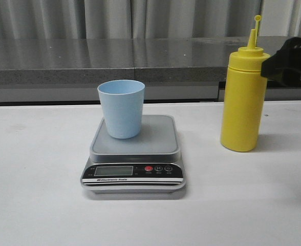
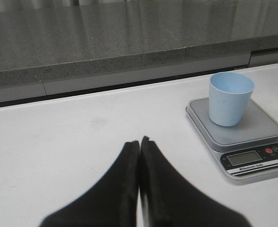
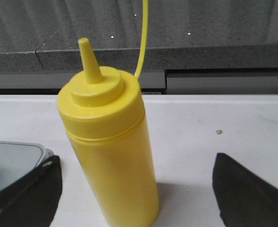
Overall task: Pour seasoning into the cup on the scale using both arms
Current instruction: 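Move the right gripper to the yellow squeeze bottle and grasp it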
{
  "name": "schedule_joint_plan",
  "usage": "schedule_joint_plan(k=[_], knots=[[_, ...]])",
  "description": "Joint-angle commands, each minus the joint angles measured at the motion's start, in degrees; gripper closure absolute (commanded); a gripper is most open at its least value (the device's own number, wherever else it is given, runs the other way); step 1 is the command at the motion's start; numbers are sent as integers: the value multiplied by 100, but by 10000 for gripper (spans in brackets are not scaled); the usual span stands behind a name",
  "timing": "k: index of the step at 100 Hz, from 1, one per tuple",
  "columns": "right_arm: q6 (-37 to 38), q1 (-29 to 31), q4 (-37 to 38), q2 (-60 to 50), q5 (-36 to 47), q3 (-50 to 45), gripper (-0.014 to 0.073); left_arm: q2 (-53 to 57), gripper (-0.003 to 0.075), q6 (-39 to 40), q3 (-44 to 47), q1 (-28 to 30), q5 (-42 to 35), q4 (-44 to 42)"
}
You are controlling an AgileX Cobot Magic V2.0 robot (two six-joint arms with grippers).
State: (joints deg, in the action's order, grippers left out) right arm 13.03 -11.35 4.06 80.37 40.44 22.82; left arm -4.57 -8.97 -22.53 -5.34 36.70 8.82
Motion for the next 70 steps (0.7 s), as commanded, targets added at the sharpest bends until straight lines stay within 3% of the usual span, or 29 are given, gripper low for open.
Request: schedule_joint_plan(k=[1,14,30,70], knots=[[376,-12,361,305,1097,90,-45,-65,741,29,-144,7,-396,59],[601,-12,524,908,1835,90,-40,-65,741,29,-144,7,-396,59],[594,-12,530,1296,2122,151,-40,-65,741,29,-144,7,-396,59],[594,-12,785,1929,2185,810,-40,-65,741,29,-144,7,-396,59]])
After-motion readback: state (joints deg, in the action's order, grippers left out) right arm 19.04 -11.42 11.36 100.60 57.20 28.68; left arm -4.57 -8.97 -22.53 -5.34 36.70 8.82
